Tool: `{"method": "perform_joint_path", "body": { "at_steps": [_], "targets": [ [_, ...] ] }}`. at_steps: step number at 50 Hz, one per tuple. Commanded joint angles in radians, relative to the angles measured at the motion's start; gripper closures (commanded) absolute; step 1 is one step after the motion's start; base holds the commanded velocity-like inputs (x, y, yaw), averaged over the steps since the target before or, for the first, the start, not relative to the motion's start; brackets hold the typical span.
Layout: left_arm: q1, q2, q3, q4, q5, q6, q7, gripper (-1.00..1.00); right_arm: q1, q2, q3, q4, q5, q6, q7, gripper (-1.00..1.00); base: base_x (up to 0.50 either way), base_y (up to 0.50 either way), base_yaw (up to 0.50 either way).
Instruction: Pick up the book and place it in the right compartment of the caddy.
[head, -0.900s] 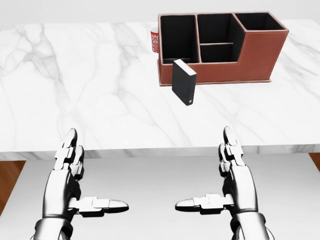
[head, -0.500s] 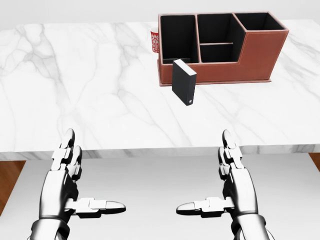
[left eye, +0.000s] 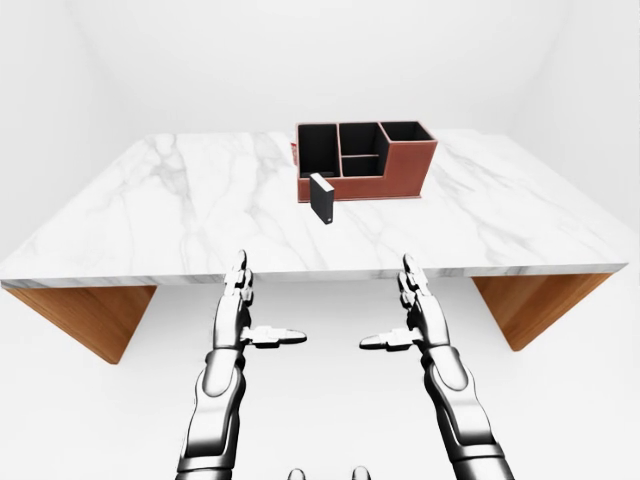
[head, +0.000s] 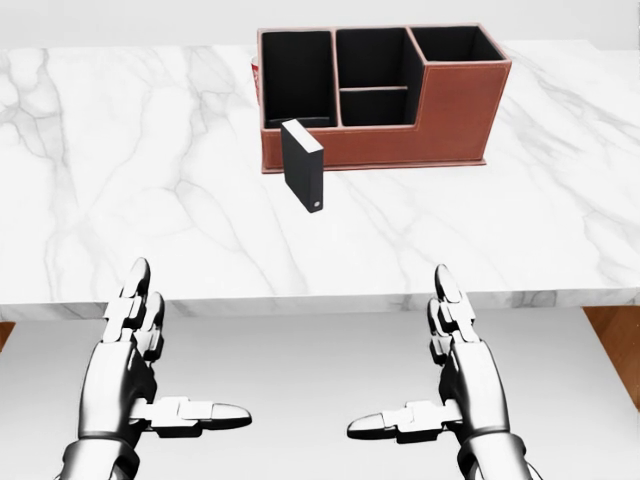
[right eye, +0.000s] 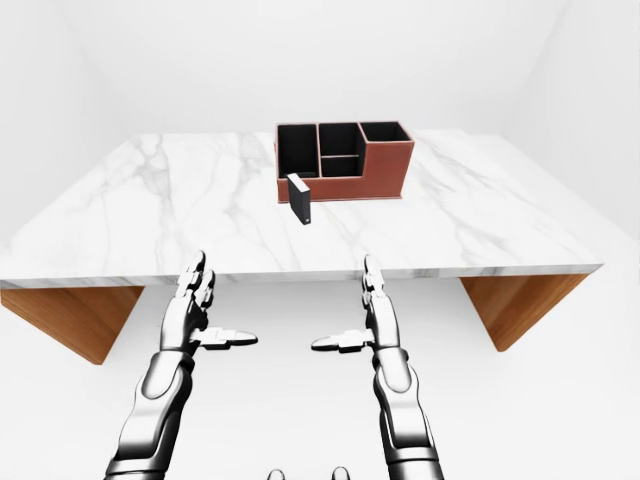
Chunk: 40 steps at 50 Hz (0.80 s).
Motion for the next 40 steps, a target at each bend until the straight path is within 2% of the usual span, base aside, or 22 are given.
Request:
{"method": "perform_joint_path", "body": {
  "at_steps": [1, 4, 12, 15, 19, 22, 28, 37, 40],
  "targets": [
    [0.002, -0.002, -0.003, 0.004, 0.003, -0.006, -0.001, -1.00, 0.003, 0.000, 0.002, 0.011, -0.003, -0.013, 0.008, -1.00, 0.00, -0.49, 0.00],
    [0.005, -0.002, -0.004, -0.002, 0.004, -0.004, -0.001, -1.00, 0.009, 0.002, 0.005, 0.004, -0.004, -0.016, 0.009, -1.00, 0.00, -0.44, 0.00],
    [0.005, -0.002, -0.005, -0.006, 0.003, 0.000, -0.003, -1.00, 0.008, 0.002, 0.011, 0.015, -0.015, -0.029, 0.010, -1.00, 0.00, -0.01, 0.00],
    [0.002, -0.002, -0.004, 0.002, 0.003, -0.005, -0.003, -1.00, 0.012, 0.003, 0.015, 0.007, -0.016, -0.028, 0.013, -1.00, 0.00, 0.00, 0.00],
    [0.002, -0.002, -0.004, 0.004, 0.003, -0.006, -0.003, -1.00, 0.002, 0.003, 0.007, 0.015, -0.004, -0.012, 0.013, -1.00, 0.00, 0.00, 0.00],
    [0.001, -0.002, -0.004, 0.007, 0.003, -0.009, -0.003, -1.00, 0.005, 0.003, 0.011, 0.017, -0.009, -0.017, 0.012, -1.00, 0.00, 0.00, 0.00],
    [-0.003, -0.002, -0.004, 0.020, 0.004, -0.018, -0.003, -1.00, -0.001, 0.001, 0.010, 0.036, -0.015, -0.031, 0.011, -1.00, 0.13, -0.25, 0.00],
    [-0.004, -0.001, -0.003, 0.025, 0.003, -0.019, -0.003, -1.00, 0.003, 0.004, 0.014, 0.033, -0.017, -0.031, 0.011, -1.00, 0.20, -0.26, 0.00],
    [-0.002, -0.002, -0.002, 0.011, 0.000, -0.011, -0.002, -1.00, 0.005, 0.004, 0.017, 0.036, -0.023, -0.031, 0.009, -1.00, 0.23, -0.26, 0.00]
  ]
}}
